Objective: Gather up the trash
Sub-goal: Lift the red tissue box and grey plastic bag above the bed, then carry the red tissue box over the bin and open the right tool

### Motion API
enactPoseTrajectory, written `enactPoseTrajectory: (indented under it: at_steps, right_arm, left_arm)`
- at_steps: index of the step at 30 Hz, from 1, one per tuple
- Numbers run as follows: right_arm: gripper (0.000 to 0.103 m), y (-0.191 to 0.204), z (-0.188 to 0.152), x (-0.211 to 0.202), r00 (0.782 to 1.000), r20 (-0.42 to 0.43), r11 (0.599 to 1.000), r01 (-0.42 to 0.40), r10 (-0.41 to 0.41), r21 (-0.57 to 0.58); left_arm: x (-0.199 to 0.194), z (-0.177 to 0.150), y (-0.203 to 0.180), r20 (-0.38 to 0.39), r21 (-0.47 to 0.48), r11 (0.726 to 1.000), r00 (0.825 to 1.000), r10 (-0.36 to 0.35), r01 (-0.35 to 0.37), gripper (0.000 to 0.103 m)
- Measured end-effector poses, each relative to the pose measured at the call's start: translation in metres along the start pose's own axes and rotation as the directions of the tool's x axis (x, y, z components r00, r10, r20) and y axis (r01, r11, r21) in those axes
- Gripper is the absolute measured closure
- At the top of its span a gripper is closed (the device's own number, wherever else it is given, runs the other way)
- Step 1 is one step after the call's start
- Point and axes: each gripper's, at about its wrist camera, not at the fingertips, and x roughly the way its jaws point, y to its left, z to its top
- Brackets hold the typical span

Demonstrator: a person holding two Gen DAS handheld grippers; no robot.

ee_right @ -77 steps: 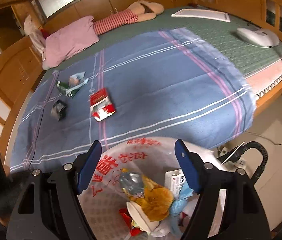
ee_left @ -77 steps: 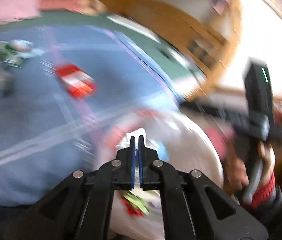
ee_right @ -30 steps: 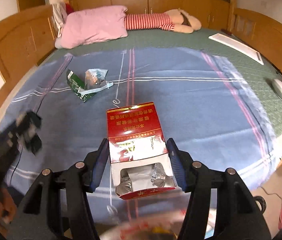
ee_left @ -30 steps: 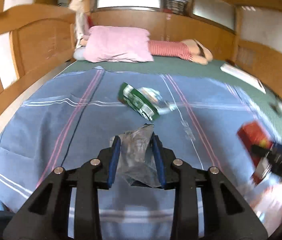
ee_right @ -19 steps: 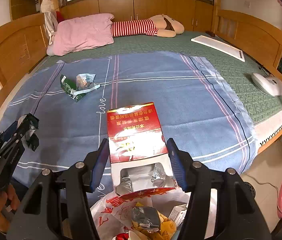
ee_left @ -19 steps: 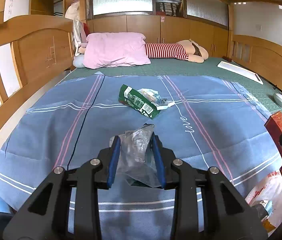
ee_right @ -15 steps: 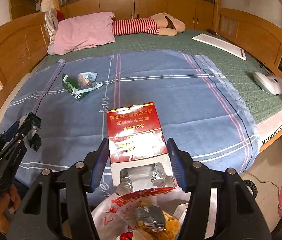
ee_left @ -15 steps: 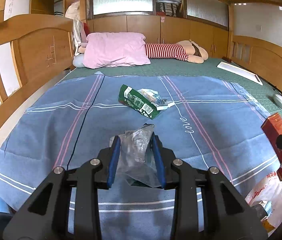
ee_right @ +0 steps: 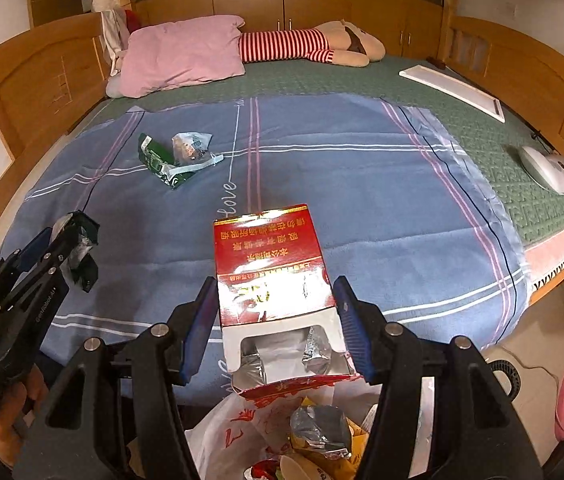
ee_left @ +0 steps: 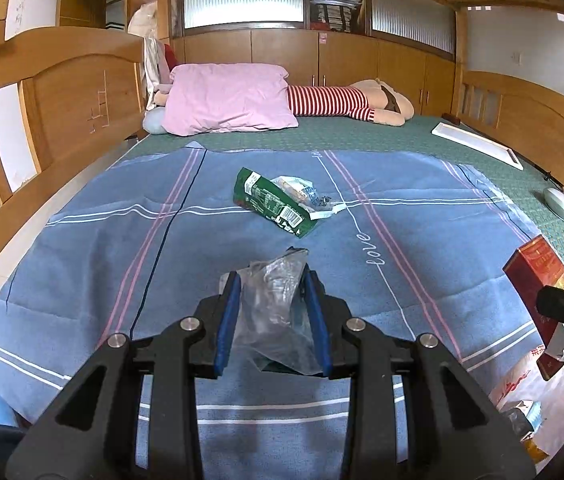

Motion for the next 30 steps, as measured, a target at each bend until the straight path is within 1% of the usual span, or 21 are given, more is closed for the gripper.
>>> enactPoseTrajectory:
  at_steps: [16,19,26,30]
  right_arm:
    - [0.045,0.001,-0.006,0.005,1.000,-0.025,1.000,-0.011,0.011,0.001]
    - [0.045,-0.006,-0.007,0.000,1.000,-0.025,1.000,-0.009,0.010,0.010]
    - [0.045,-0.026,-0.014,-0.008,0.999,-0.029,0.999,0.027,-0.026,0.040]
    - [0.045,-0.030,-0.017,-0.006,0.999,-0.042,0.999,0.021,-0.019,0.049]
  left_arm:
    - [0.001,-0.001,-0.001,-0.005,-0.003,1.000,1.000,-0.001,0.001,0.069]
    - [0.001,-0.001,-0.001,-0.007,-0.002,1.000,1.000,-0.003,0.003,0.069]
    - [0.000,-0.001,-0.001,-0.004,0.004,1.000,1.000,-0.001,0.001,0.069]
    - [0.000,-0.002,0.000,-0.005,0.006,1.000,1.000,0.000,0.000,0.069]
